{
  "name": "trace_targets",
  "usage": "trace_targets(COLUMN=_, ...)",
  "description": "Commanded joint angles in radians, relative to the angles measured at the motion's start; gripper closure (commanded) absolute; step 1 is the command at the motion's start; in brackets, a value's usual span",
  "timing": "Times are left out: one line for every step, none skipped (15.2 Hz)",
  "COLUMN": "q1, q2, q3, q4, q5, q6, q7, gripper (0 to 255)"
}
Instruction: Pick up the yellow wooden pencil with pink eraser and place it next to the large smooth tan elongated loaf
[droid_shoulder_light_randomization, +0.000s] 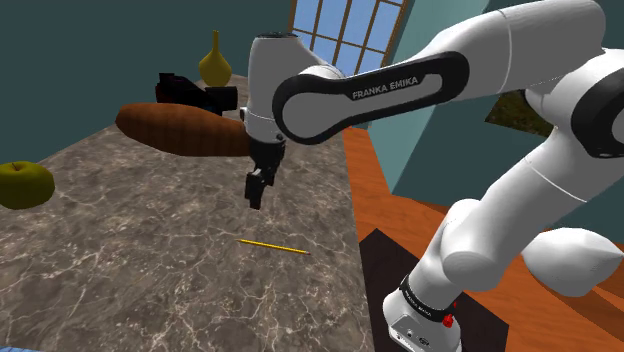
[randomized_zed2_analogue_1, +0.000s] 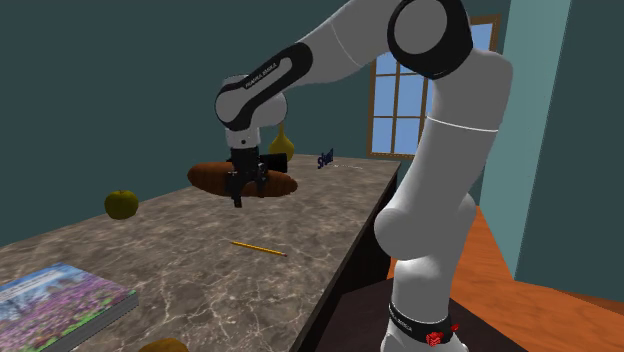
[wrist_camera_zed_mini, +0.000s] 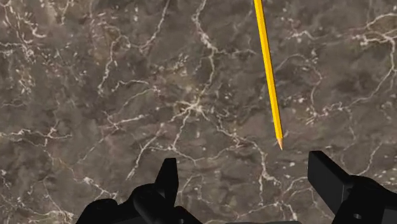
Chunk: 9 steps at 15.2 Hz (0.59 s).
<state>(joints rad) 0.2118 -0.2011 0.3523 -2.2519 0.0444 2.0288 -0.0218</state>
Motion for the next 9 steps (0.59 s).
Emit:
trace_targets(q1=0.013, q2=0.062, q3=0.025, q4=0.016, q5=-0.022, q6=0.026, q7=0.006, gripper=0)
trace_targets(q1=0.02, q2=0.093, q3=0.037, q4=0.027, q5=-0.035, q6=0.036, q7=0.012, gripper=0)
trace_targets(q1=0.028, q2=0.125, q3=0.049, q4=0.039, q5=-0.049, q6=0.045, q7=0.018, gripper=0)
trace_targets(q1=0.037, q2=0.158, q3=0.061, q4=0.051, q5=-0.063, q6=0.054, q7=0.026, gripper=0)
trace_targets(q1=0.045, q2=0.19, q3=0.071, q4=0.064, q5=-0.079, q6=0.062, q7=0.033, gripper=0)
trace_targets(q1=0.054, q2=0.22, q3=0.08, q4=0.076, q5=-0.094, q6=0.069, q7=0.04, gripper=0)
trace_targets(q1=0.055, q2=0.226, q3=0.08, q4=0.067, q5=-0.097, q6=0.082, q7=0.042, gripper=0)
trace_targets(q1=0.055, q2=0.232, q3=0.08, q4=0.06, q5=-0.1, q6=0.095, q7=0.045, gripper=0)
trace_targets(q1=0.055, q2=0.238, q3=0.079, q4=0.052, q5=-0.104, q6=0.108, q7=0.047, gripper=0)
